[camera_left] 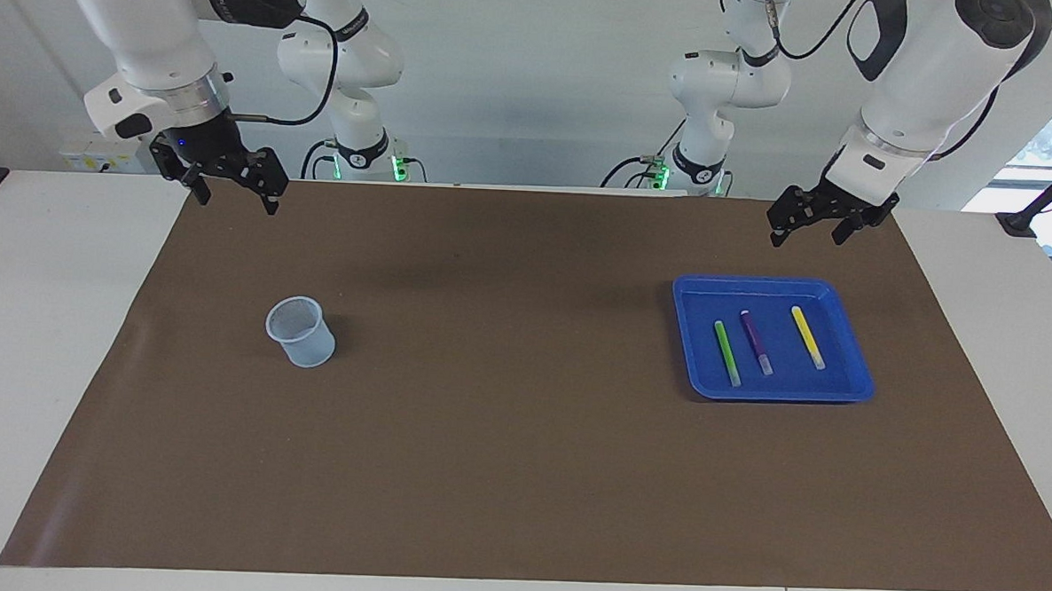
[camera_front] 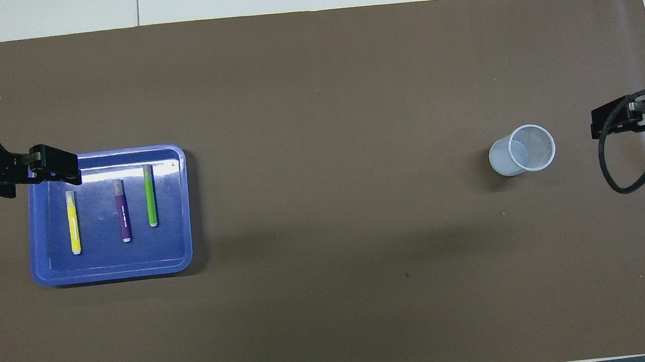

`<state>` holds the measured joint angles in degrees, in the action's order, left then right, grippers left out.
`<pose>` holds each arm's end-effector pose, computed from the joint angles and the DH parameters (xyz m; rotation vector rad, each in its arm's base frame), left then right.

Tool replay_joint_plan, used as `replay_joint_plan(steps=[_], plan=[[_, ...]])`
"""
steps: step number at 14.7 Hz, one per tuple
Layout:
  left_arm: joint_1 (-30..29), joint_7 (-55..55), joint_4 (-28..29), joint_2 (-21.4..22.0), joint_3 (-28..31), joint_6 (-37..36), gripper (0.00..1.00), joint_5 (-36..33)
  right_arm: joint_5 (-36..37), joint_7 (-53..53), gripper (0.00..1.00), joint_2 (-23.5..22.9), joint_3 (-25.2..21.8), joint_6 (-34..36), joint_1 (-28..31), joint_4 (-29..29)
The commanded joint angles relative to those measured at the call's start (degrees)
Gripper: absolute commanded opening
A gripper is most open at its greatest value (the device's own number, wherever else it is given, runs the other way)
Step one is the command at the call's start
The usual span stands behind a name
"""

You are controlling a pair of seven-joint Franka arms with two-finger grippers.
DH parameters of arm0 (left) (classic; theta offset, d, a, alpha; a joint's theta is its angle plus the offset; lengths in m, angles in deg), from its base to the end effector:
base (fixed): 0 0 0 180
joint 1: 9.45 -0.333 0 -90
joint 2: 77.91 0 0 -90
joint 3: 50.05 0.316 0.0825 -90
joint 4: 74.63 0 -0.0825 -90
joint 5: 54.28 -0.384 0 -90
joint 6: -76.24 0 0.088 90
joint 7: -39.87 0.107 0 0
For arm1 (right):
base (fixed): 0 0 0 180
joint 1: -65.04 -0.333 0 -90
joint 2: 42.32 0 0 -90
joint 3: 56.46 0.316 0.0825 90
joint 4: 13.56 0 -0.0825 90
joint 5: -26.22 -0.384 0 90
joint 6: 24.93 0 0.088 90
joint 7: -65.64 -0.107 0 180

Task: Transfer and insert pens with both arms

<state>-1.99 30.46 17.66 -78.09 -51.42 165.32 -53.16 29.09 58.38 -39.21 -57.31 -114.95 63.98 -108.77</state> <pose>0.5453 -0.0868 0.6026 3.1301 0.0163 -0.0963 0.5361 -0.0036 0.6114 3.0839 -0.1885 -0.0510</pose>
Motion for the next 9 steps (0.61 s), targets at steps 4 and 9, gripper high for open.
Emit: replay_joint_plan(steps=[4,9], plan=[[0.98,-0.17,2.19,1.76,0.85,1.19,1.0,-0.51,-0.76,-0.31,1.0,-0.29,0.24,0.37,0.62,0.99],[1.07,-0.43,2.37,1.85,0.76,0.4,1.0,-0.42,-0.94,-0.57,1.0,-0.03,0.67,0.46,-0.08,0.9]])
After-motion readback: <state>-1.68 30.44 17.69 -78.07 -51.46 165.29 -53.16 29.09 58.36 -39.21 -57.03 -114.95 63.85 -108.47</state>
